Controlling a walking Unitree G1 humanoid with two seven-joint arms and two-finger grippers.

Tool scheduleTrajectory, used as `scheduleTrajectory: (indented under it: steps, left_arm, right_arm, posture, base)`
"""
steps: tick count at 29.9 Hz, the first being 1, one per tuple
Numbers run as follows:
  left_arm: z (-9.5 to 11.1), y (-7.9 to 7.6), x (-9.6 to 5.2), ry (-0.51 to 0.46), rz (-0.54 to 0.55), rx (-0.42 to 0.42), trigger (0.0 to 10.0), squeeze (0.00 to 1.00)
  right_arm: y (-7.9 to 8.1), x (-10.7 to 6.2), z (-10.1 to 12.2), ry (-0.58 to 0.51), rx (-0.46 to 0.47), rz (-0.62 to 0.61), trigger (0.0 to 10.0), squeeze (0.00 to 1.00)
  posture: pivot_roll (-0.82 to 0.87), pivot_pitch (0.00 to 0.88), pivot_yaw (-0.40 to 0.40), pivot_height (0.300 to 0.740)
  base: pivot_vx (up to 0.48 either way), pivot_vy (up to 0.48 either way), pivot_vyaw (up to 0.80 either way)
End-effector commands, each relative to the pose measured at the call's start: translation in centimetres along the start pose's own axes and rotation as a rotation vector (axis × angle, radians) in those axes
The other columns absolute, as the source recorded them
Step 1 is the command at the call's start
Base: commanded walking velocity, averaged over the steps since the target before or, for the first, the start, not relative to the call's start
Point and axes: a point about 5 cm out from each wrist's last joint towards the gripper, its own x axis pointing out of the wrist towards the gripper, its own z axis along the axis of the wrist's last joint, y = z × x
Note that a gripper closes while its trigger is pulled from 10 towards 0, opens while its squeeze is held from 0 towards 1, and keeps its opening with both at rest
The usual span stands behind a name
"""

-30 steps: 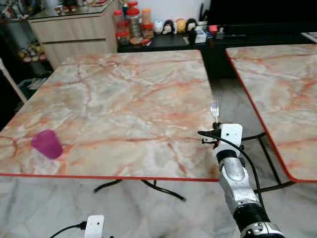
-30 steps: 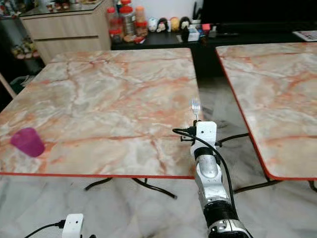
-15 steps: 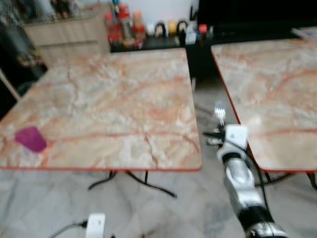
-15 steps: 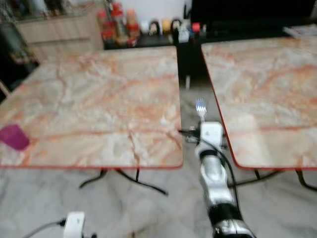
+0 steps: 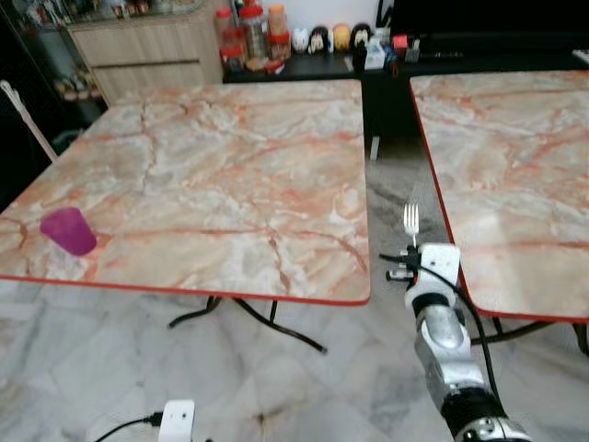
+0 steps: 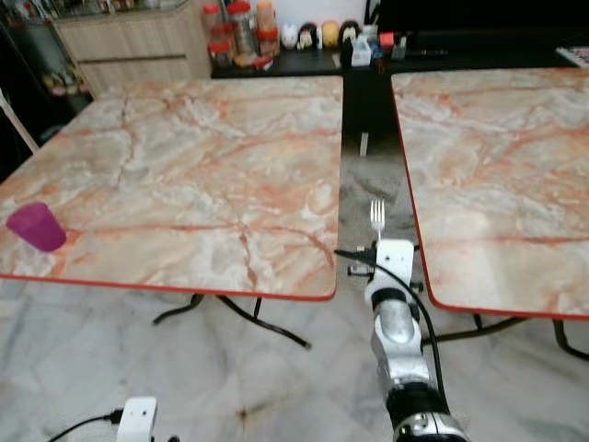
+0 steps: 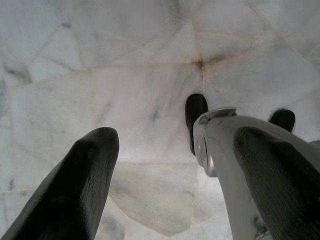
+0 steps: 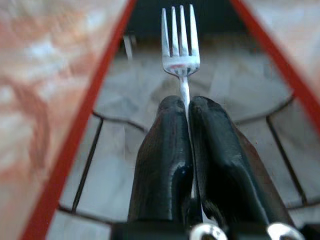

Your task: Setting the table

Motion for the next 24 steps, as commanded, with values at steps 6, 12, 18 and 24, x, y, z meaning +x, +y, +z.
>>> scheduleTrajectory:
  steps: [6, 12, 18, 24]
  left_arm:
    - [-0.1, 0.2, 0.0, 0.007, 0.007, -0.001, 10.0, 0.0]
    - [-0.2, 0.2, 0.0, 0.009, 0.006, -0.002, 10.0, 0.0]
    - [-0.2, 0.2, 0.0, 0.008, 0.003, 0.0, 10.0, 0.0]
    - [-0.2, 0.1, 0.0, 0.007, 0.001, -0.001, 10.0, 0.0]
  right_arm:
    - [-0.4, -1.6, -3.8, 0.154, -0.004, -0.012, 10.0, 0.0]
    - [-1.3, -3.3, -6.7, 0.269, -0.032, -0.035, 10.0, 0.0]
    - [-2.8, -6.3, -10.3, 0.416, -0.067, -0.073, 10.0, 0.0]
    - [-3.8, -8.7, -12.6, 0.507, -0.083, -0.103, 10.0, 0.0]
  posture:
    - [0.02, 0.036, 0.077, 0.74]
    - [0.02, 0.036, 0.078, 0.74]
    - [0.02, 0.034, 0.076, 0.74]
    - [0.02, 0.035, 0.077, 0.74]
  base:
    - [0.0, 0.0, 0.0]
    - [0.0, 0.0, 0.0]
    - [0.0, 0.0, 0.0]
    - [0.0, 0.0, 0.0]
